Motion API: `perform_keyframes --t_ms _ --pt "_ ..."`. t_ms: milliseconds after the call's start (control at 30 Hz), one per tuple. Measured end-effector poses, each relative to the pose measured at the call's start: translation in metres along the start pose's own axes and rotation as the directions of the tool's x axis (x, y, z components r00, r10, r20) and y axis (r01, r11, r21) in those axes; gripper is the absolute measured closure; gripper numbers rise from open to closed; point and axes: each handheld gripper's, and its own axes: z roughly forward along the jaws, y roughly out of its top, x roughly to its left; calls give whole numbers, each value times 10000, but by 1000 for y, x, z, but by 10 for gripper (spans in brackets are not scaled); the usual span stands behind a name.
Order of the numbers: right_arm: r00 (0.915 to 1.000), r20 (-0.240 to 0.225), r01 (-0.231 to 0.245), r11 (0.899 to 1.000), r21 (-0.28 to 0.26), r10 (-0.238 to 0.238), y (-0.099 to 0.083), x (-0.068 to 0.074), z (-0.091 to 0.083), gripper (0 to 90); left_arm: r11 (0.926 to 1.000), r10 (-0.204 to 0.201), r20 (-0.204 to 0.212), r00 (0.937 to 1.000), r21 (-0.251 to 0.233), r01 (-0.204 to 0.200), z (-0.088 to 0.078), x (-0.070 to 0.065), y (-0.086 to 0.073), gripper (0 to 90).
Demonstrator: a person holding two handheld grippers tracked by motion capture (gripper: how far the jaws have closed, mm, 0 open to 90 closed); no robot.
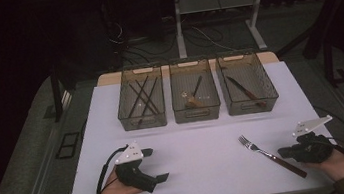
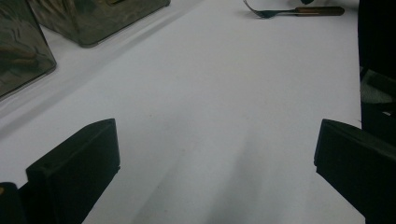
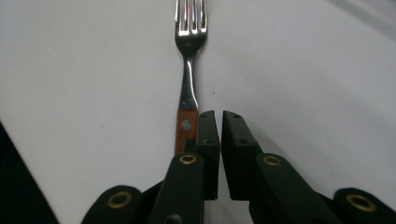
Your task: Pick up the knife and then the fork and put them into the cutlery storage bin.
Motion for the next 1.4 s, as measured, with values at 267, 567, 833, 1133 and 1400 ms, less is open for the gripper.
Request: perform_keyframes --t_ms 267,567,833,1133,1400 --pt "9997 -104 225 9992 322 -221 6 12 -2 708 10000 -27 -14 10000 17 27 0 -1 0 0" --pt "9989 -79 476 9961 741 -472 5 15 9 699 10000 -22 0 10000 -15 22 0 -1 0 0" --pt "9956 200 883 9881 1261 -915 8 19 15 742 10000 19 30 10000 9 -19 1 -1 0 0" --pt "9921 -90 1203 9288 3505 -1251 39 18 26 750 10000 -50 28 10000 -24 50 2 -1 0 0" --pt "9921 -144 1140 8481 5174 -1246 62 20 39 762 10000 -28 49 10000 52 28 2 -1 0 0"
